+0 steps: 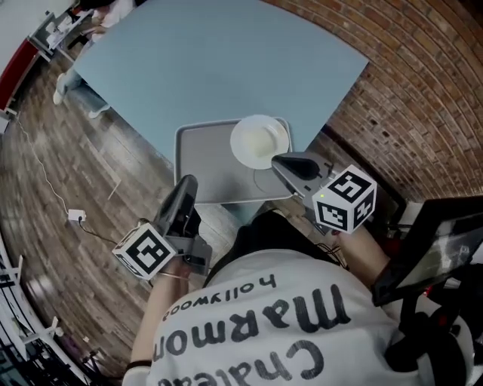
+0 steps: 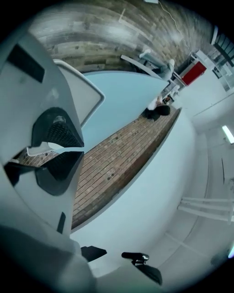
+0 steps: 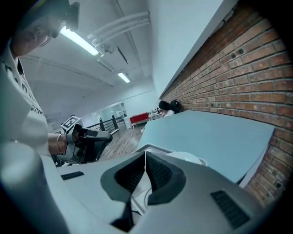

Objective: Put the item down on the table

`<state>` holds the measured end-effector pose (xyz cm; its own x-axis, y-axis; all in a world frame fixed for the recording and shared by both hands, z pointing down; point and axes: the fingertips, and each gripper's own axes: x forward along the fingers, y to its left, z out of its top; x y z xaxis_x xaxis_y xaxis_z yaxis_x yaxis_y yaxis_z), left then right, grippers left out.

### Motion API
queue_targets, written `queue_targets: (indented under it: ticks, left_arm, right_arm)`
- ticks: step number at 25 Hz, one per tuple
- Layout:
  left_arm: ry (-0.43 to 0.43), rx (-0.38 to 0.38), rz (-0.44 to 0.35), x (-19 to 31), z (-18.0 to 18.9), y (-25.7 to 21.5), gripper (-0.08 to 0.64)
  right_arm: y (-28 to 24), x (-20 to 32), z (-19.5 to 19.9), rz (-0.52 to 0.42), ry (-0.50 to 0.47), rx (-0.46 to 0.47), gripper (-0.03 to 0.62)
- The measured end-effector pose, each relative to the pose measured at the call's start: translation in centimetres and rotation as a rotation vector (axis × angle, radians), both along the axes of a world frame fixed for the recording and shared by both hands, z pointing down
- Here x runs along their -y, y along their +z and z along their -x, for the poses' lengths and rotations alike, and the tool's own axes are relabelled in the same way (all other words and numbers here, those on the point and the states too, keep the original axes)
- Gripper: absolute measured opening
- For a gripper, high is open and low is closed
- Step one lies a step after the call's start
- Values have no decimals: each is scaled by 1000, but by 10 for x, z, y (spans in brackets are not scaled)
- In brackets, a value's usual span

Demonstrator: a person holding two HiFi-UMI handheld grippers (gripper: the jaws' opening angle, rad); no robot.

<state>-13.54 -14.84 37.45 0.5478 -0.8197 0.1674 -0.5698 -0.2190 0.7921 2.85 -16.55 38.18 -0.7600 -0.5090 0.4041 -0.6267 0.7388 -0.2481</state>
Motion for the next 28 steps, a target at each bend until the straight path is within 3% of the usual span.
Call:
queue_targets:
  ticks: [6, 10, 28]
  left_arm:
    - [178, 141, -224, -33, 2, -31, 6]
    - [252, 238, -297, -54, 2, -39, 6]
    - [187, 401, -312, -89, 28, -36, 6]
  right_arm:
    - [-8, -37, 15, 5, 74, 22, 11]
    - [-14, -58, 23, -25, 99, 1, 11]
    - [-37, -74, 6, -58, 81, -75, 9]
